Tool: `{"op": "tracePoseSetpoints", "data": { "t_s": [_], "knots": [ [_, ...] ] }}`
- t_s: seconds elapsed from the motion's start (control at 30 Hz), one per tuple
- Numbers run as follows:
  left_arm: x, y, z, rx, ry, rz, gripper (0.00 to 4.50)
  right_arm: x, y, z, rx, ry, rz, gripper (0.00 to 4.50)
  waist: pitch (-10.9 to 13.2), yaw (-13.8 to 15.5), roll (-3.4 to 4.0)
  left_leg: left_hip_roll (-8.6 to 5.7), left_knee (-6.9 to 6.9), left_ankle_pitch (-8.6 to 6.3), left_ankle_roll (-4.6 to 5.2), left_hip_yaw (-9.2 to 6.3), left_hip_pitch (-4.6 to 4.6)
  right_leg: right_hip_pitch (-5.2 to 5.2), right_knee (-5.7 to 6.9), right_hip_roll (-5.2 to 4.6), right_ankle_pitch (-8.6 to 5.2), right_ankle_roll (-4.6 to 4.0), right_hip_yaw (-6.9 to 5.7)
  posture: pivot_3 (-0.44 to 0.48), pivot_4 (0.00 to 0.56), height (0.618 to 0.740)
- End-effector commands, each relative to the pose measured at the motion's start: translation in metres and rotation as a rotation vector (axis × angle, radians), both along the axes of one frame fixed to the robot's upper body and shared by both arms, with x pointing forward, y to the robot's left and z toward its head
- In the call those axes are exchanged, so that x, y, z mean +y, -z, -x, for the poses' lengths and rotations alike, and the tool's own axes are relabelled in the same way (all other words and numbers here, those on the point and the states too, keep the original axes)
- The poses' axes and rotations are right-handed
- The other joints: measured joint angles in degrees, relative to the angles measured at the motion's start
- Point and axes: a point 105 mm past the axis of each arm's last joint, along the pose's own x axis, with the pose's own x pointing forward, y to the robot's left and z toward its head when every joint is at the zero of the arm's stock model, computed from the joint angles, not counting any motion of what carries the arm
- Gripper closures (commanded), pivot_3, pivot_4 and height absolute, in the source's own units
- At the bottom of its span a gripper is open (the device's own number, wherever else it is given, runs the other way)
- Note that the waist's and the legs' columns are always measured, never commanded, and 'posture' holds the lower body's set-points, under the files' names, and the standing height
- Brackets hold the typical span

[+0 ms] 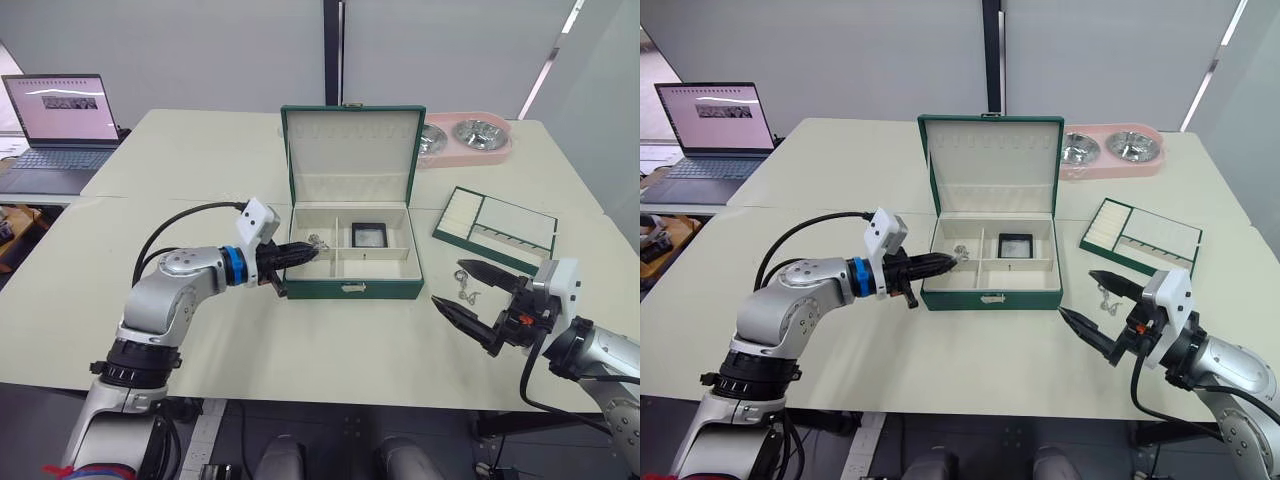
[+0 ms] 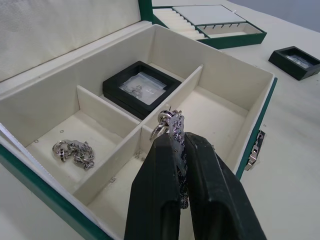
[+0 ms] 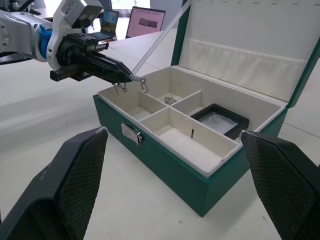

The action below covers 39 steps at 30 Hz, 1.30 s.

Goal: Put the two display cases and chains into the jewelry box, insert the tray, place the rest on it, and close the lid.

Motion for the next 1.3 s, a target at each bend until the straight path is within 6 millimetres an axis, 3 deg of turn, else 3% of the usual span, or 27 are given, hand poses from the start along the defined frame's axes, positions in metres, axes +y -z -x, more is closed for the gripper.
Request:
{"op": "tracePoseSetpoints", "data": {
  "t_s": [0.03,0.37,0.5,0.6,1.0,1.3],
  "knots": [
    [-0.001,-0.005,0.0,-0.032,0.004,0.009,3.26,0.001,-0.014,0.004,-0.069,-0.009,0.008,0.0,0.0,0.0,0.0,0.0,0.0,0.0,0.0,0.0,0.0,0.0,0.0,0.0,0.0,0.0,0.0,0.0,0.15,0.74],
    [-0.001,-0.012,0.005,-0.031,0.017,0.068,0.04,-0.003,-0.013,0.001,-0.062,-0.01,0.01,0.0,0.0,0.0,0.0,0.0,0.0,0.0,0.0,0.0,0.0,0.0,0.0,0.0,0.0,0.0,0.0,0.0,0.15,0.74],
    [-0.001,-0.023,0.012,-0.022,0.05,0.143,0.01,-0.01,-0.013,-0.001,-0.055,0.011,-0.002,0.0,0.0,0.01,0.0,0.0,0.0,0.0,0.0,-0.01,-0.01,0.0,0.0,0.0,0.0,0.0,0.0,0.0,0.15,0.74],
    [0.012,-0.039,0.023,0.001,0.069,0.237,0.01,-0.035,-0.008,-0.003,-0.04,0.083,0.006,0.0,0.0,0.01,-0.01,0.01,0.0,0.0,0.0,0.0,-0.01,0.0,0.0,-0.01,0.0,0.0,-0.01,0.0,0.15,0.74],
    [0.133,-0.025,0.047,0.01,-0.378,0.165,0.01,-0.147,0.019,-0.007,0.018,0.442,-0.014,0.0,0.02,-0.08,0.02,0.03,-0.04,-0.01,0.01,0.02,0.06,0.05,-0.04,-0.03,0.0,-0.01,0.01,0.0,0.15,0.74],
    [0.223,0.007,0.068,-0.037,-0.807,0.184,0.01,-0.197,0.034,-0.014,-0.003,0.653,-0.05,0.0,0.03,-0.24,0.04,0.04,-0.06,-0.01,0.01,0.1,0.11,0.04,-0.02,-0.03,0.0,-0.01,0.07,0.0,0.15,0.74]
  ]
}}
